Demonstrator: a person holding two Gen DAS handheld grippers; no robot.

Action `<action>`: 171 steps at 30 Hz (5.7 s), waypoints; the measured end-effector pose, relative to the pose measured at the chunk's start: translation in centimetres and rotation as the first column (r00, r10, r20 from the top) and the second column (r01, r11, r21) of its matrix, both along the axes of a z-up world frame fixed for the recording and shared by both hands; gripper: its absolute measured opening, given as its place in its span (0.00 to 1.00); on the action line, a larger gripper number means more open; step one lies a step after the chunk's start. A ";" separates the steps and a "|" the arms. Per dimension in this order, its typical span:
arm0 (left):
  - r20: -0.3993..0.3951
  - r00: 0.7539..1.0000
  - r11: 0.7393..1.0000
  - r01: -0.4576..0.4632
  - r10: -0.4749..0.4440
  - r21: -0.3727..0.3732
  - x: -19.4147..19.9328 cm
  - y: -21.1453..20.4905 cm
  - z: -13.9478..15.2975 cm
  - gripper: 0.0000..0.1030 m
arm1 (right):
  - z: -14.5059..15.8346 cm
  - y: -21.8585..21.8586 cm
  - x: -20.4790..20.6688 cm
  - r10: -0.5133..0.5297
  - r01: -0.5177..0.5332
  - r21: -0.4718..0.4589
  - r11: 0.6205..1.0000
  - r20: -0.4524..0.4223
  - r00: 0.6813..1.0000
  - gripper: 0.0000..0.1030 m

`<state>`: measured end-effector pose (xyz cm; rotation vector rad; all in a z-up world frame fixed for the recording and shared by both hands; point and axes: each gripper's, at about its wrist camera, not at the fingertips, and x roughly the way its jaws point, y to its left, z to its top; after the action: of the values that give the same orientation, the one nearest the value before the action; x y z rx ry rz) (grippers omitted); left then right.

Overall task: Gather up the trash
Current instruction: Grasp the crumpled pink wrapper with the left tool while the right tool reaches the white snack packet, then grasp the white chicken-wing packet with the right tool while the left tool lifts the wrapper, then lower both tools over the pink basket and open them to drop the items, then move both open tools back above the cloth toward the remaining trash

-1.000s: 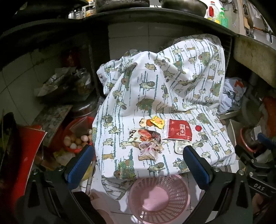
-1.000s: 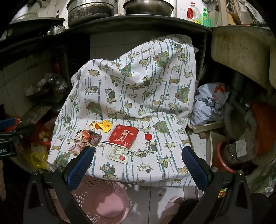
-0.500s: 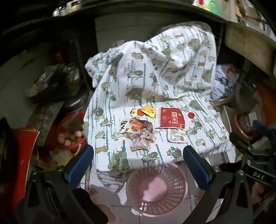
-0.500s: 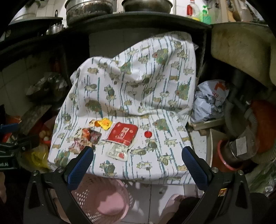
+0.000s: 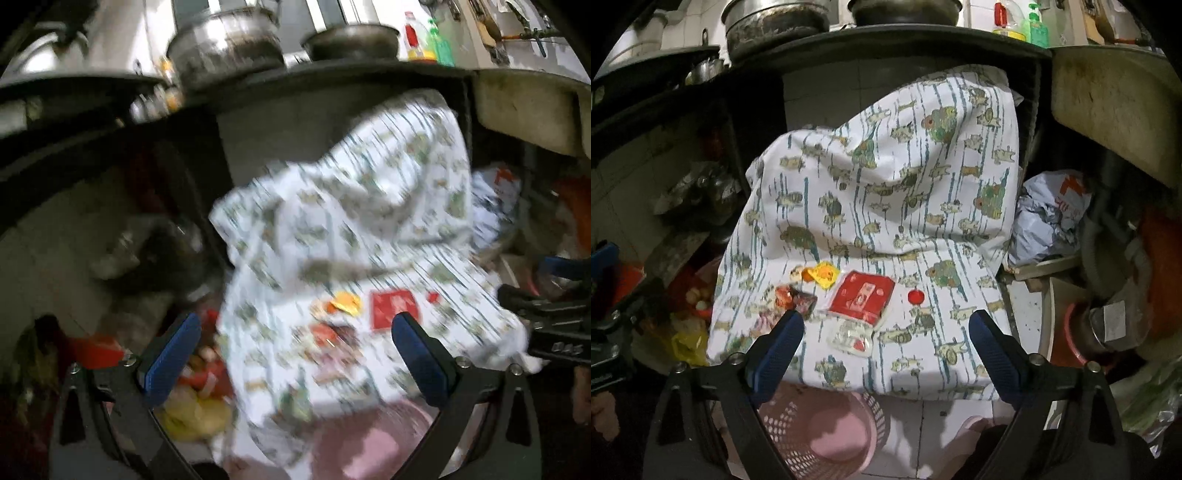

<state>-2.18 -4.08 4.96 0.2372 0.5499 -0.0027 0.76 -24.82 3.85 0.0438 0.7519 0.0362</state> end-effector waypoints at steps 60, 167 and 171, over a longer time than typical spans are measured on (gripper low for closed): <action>-0.524 0.827 0.926 -0.012 -0.202 -0.377 14.2 3.3 -9.8 0.09 | -18.3 0.8 19.9 -0.014 0.096 0.107 0.990 -0.590 0.807 0.64; -0.558 0.829 0.982 -0.080 -0.030 -0.172 6.4 1.6 -8.4 0.53 | -7.4 1.1 5.1 0.103 -0.033 0.228 0.973 -0.303 0.947 0.78; -0.485 0.874 0.988 -0.044 -0.033 -0.147 8.6 2.1 -5.9 0.62 | -3.8 0.7 6.5 0.110 -0.069 0.179 0.981 -0.232 0.966 0.78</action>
<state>6.39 -1.96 -0.95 0.0797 1.0519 -0.1020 7.29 -24.11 0.03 0.1794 0.9933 0.1848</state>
